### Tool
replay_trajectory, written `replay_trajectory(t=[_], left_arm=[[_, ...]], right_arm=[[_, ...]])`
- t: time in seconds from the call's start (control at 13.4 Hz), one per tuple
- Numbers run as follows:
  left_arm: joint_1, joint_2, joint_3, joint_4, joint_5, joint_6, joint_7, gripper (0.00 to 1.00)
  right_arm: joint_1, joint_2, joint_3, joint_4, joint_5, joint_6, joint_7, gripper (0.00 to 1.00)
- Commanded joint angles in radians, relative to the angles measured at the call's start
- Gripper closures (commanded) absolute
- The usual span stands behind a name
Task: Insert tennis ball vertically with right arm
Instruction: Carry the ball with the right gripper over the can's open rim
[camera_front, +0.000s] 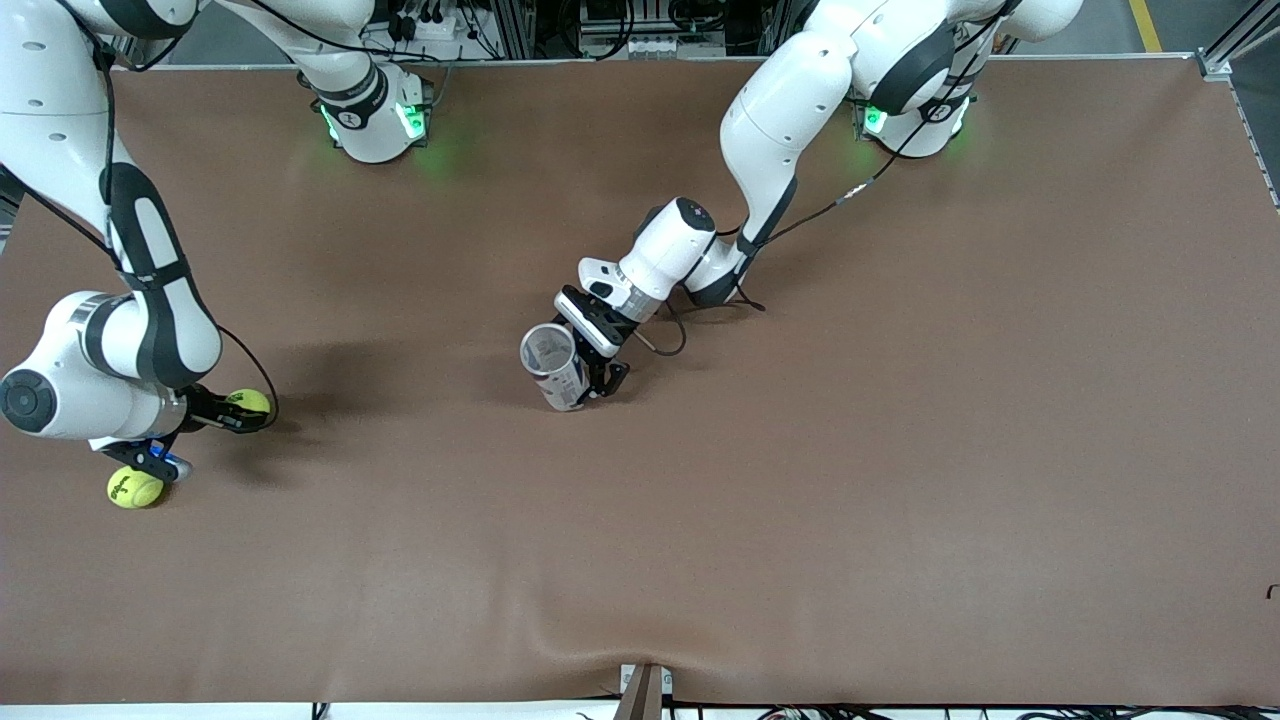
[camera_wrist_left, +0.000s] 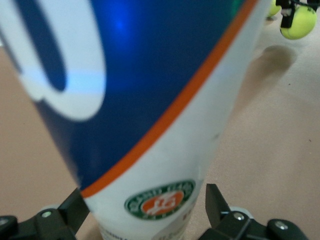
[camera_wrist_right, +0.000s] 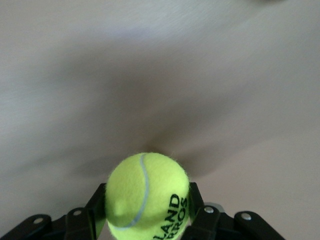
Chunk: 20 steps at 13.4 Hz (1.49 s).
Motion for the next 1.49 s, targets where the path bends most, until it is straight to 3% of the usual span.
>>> replay_trajectory(t=[0.0,0.37,0.52,0.82,1.12,1.41], left_arm=[[0.001,-0.030,0.007,-0.035,0.005,-0.001,0.005,0.00],[-0.002,-0.030,0.011,-0.019,0.007,-0.001,0.006,0.00],[-0.008,-0.023,0.015,-0.007,0.007,-0.001,0.006,0.00],[-0.013,-0.026,0.015,-0.004,0.007,-0.001,0.008,0.03],[-0.021,-0.026,0.015,-0.005,0.005,-0.001,0.009,0.10],[-0.022,-0.026,0.016,-0.007,0.005,-0.001,0.009,0.15]], right_arm=[[0.009,-0.032,0.116,0.113,0.077,-0.169,0.209,1.00],[0.019,-0.110,0.364,0.138,0.124,-0.219,0.643,1.00],[0.021,-0.153,0.444,0.140,0.175,-0.222,0.790,1.00],[0.038,-0.192,0.591,0.152,0.177,-0.210,1.051,1.00],[0.143,-0.187,0.599,0.141,0.160,-0.167,1.160,1.00],[0.165,-0.164,0.596,0.132,0.114,-0.150,1.179,1.00]])
